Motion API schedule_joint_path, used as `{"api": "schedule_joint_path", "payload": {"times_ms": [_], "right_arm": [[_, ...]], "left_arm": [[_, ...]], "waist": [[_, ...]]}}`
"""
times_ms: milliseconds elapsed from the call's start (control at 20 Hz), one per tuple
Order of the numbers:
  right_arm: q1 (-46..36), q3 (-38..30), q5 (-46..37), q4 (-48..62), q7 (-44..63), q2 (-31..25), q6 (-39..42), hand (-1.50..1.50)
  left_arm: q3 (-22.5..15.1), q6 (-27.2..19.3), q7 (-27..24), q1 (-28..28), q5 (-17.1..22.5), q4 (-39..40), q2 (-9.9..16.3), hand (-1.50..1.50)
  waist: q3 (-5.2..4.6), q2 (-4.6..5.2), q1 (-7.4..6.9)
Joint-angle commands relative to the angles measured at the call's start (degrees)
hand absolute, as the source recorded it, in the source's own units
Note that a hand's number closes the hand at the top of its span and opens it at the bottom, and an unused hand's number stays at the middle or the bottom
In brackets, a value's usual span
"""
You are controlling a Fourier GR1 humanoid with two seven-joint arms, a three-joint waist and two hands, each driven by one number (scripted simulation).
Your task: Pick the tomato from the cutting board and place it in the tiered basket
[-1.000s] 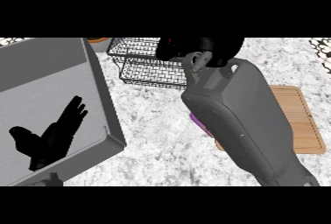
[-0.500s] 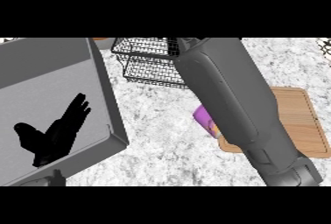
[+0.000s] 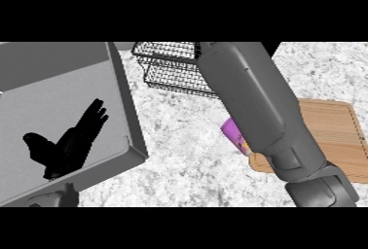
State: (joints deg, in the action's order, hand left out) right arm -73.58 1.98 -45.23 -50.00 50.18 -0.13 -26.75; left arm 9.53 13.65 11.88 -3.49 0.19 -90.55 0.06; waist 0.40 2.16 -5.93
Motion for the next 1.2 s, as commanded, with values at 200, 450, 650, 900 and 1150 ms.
{"api": "schedule_joint_path", "payload": {"times_ms": [200,450,650,900,1150], "right_arm": [[-3.02,1.92,10.60,8.96,-12.64,0.13,-11.98,-1.50],[-6.14,2.50,9.48,13.10,-17.23,0.13,-21.54,-1.50],[-7.60,-0.14,9.11,15.75,-15.78,0.13,-29.33,-1.50],[-7.26,-2.99,9.30,16.92,-11.21,0.12,-32.13,-1.50],[-0.44,-2.16,9.43,11.27,-12.01,-0.09,-27.21,-1.50]], "left_arm": [[-6.37,0.88,2.45,-6.98,-0.88,2.16,-0.06,0.00],[-5.70,0.23,2.99,-6.93,-0.86,2.46,-0.06,0.00],[-5.98,-0.92,1.41,-4.71,-1.20,2.52,-0.06,0.00],[-3.18,-0.83,3.34,-3.72,0.17,0.76,-0.05,0.00],[-0.81,0.04,1.16,-1.55,-0.37,2.61,-0.05,0.00]], "waist": [[-0.48,0.41,-0.79],[-0.52,0.22,-0.05],[-0.50,-0.42,2.00],[-0.42,-1.84,5.42],[-0.36,-2.65,8.38]]}}
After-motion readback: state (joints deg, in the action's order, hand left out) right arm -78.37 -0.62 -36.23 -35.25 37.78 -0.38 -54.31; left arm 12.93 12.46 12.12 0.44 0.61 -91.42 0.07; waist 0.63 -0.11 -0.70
